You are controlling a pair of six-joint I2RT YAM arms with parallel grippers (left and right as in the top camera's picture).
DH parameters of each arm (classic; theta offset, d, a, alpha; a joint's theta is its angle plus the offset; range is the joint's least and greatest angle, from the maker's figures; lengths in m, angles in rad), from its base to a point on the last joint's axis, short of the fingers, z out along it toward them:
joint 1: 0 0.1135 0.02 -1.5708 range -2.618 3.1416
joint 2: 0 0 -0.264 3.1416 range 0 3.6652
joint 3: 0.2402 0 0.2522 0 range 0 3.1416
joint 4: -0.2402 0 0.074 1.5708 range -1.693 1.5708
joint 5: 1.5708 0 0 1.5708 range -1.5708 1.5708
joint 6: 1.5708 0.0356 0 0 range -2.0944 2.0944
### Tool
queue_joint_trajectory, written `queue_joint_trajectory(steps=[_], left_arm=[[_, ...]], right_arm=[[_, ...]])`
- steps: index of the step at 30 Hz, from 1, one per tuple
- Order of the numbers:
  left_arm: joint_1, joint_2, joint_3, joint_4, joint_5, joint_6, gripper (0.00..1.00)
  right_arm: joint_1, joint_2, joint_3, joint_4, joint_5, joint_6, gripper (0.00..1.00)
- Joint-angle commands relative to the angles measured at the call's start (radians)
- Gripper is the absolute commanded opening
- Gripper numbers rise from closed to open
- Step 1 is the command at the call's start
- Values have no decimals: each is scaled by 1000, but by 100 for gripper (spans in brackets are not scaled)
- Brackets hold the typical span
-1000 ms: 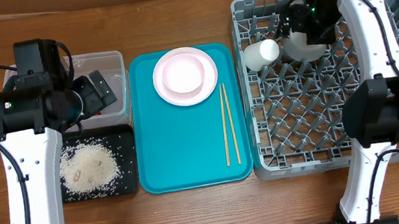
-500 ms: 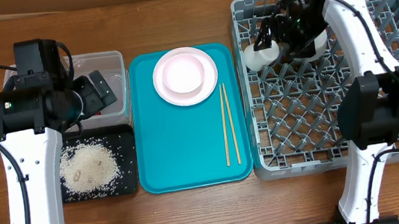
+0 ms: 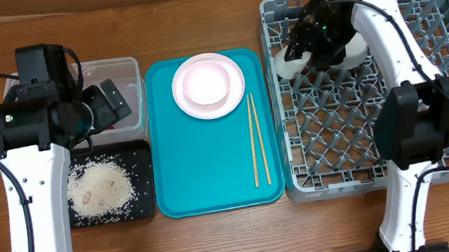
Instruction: Sort waste into correct bins and load items into the dishwasher
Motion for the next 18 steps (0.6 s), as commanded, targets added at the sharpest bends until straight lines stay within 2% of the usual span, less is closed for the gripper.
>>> queue_joint_trajectory(steps=[1,7,18], left_arm=[[4,-2,9,1,-13,-3,100],[4,-2,9,1,-13,-3,100],[4,-2,9,1,-13,-3,100]], right_arm=[[18,-32,-4,33,105,28,63],[19,-32,-3,79,136,28,58],[26,-33,-2,60,175,23,59]])
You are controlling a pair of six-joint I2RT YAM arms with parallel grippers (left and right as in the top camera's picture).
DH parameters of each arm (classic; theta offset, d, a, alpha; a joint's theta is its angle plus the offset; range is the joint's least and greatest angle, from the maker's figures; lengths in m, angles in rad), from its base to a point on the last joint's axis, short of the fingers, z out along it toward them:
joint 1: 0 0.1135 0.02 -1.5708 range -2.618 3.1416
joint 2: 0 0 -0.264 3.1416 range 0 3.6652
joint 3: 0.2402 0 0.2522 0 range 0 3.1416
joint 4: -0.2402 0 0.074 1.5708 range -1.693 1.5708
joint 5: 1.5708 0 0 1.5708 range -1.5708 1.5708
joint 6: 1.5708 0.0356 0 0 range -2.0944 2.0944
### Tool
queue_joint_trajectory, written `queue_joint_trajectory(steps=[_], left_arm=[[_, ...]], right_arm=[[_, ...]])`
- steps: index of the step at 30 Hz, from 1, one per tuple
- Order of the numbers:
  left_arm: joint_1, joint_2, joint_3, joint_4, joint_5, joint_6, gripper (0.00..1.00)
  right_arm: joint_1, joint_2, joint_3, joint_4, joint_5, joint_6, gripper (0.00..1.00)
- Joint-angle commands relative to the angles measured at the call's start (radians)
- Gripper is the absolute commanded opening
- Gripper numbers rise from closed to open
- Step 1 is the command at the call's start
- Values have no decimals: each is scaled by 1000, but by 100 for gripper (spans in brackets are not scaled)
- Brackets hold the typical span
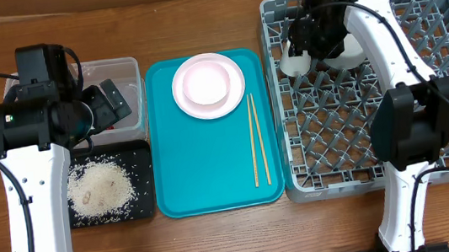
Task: Sort waste into correct bins and load items into the dishwasher
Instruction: 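Move the right gripper left to the pink bowl on the pink plate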
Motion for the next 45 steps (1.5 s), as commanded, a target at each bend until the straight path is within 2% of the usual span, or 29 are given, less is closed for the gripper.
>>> queue_joint_trajectory(steps=[1,3,14,22,26,34,40,45], left_arm=[[4,-2,9,1,-13,-3,100],[4,-2,9,1,-13,-3,100],[4,-2,9,1,-13,-3,100],[4,-2,9,1,-13,-3,100],[4,-2,9,1,-13,-3,100],[4,-2,9,1,-13,-3,100],[4,-2,9,1,-13,-3,100],[4,-2,9,1,-13,-3,100]], right_arm=[[-1,-33,-2,-19,33,0,59],[-1,-38,0,-27,33,0,63],[23,-128,134,-79,28,1,64],[200,-146,129,-61,29,1,67],[313,-146,128,-9,46,1,67],[509,-140,63,125,216,1,67],[575,-140,-46,245,223,1,67],[592,-140,-182,409,223,0,66]])
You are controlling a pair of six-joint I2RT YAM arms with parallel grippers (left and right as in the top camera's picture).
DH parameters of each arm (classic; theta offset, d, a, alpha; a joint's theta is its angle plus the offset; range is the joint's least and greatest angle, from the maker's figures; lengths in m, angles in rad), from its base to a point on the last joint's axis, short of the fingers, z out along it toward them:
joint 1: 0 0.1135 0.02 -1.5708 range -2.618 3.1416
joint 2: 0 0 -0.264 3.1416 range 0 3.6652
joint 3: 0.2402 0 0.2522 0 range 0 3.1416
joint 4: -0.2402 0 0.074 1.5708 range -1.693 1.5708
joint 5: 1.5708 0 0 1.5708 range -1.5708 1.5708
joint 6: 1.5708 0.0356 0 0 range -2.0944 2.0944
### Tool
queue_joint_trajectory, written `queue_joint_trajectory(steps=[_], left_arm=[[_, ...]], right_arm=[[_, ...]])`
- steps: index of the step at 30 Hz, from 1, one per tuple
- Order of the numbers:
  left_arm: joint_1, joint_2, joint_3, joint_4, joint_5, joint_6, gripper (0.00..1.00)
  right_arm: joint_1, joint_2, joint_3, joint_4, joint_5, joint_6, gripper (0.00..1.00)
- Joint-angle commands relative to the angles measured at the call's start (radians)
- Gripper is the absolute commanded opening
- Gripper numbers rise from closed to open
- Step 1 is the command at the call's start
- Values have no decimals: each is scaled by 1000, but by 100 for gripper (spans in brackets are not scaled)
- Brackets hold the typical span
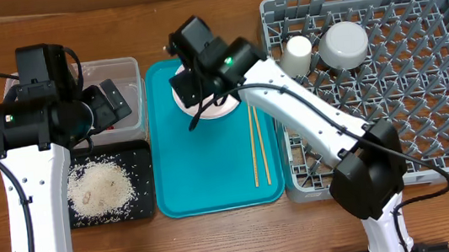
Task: Sort waste into correct bins and load items into the dishwasher
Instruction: 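Move the right gripper left to the pink bowl on the pink plate, then lower the right gripper and grip the pink bowl's rim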
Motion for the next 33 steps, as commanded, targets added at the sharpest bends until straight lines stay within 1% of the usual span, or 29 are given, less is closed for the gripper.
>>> queue_joint_trajectory(steps=[1,4,5,9,12,16,22,33], left_arm=[[4,-2,9,1,-13,-3,100],[4,-2,9,1,-13,-3,100],[4,-2,9,1,-13,-3,100],[4,-2,9,1,-13,-3,100],[4,-2,9,1,-13,-3,100],[4,-2,9,1,-13,-3,100],[4,-2,9,1,-13,-3,100],[4,-2,9,1,-13,-3,100]], right_arm=[[2,-10,-92,87,23,-2,66],[2,-10,-174,195,23,-29,65],[2,-10,-199,229,24,-41,62],[2,-10,-290,370,27,-52,58],[2,-10,-333,443,31,-52,56],[2,-8,-368,507,30,-52,56],[2,-6,-419,588,31,-53,56],[2,43,-420,582,31,-56,53]])
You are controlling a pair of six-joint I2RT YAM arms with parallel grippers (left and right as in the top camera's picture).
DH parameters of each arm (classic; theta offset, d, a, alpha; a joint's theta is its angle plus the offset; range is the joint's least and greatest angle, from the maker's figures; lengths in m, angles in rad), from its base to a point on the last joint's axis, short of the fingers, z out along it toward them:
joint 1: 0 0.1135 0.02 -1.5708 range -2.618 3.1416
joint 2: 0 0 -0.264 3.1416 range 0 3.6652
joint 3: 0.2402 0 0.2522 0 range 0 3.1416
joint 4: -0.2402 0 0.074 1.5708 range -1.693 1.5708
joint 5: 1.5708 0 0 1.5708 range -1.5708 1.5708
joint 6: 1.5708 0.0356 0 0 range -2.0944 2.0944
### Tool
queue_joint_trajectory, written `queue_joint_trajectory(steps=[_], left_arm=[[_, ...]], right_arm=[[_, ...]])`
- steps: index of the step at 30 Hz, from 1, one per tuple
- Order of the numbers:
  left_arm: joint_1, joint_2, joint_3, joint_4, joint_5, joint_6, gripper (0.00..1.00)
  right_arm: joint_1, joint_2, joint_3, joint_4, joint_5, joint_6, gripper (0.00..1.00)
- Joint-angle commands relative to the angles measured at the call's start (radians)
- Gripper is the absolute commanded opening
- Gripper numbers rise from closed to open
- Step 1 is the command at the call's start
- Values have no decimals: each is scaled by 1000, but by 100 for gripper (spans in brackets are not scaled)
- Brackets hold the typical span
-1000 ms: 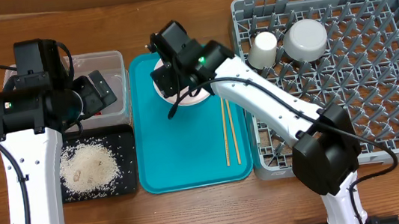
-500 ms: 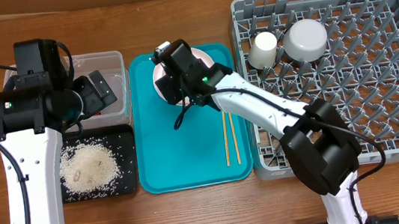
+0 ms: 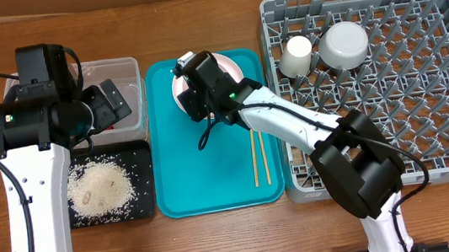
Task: Sort waste into correct bins and load items into the dishwasher
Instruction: 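Lower the right gripper and grip the pink bowl's rim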
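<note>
A white plate with a small bowl on it sits at the back of the teal tray. My right gripper is down at the plate's left rim, and its wrist hides the fingers. A pair of chopsticks lies on the right side of the tray. In the grey dishwasher rack, a white cup and a white bowl stand at the back left. My left gripper hangs open over the clear bin, holding nothing.
A black tray with spilled rice lies in front of the clear bin at the left. The right arm stretches from the front right across the rack's left edge and over the tray.
My right gripper has dropped and shifted slightly towards the front, from over the plate's back left to its left rim. The plate, chopsticks, cup, bowl and left arm are where they were.
My right gripper was at the white cup in the rack's back left corner, beside the bowl, and stayed there at the following moment. Later the cup stood free in the rack and the gripper was over the plate on the tray. Now it sits lower, at the plate's rim.
</note>
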Motion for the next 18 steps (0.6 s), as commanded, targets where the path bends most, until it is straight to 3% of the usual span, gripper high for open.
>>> queue_joint_trajectory(steps=[1,18], left_arm=[[4,-2,9,1,-13,-3,100],[4,-2,9,1,-13,-3,100]], right_arm=[[1,29,-6,6,10,-4,51],[1,28,-5,-23,106,-87,39]])
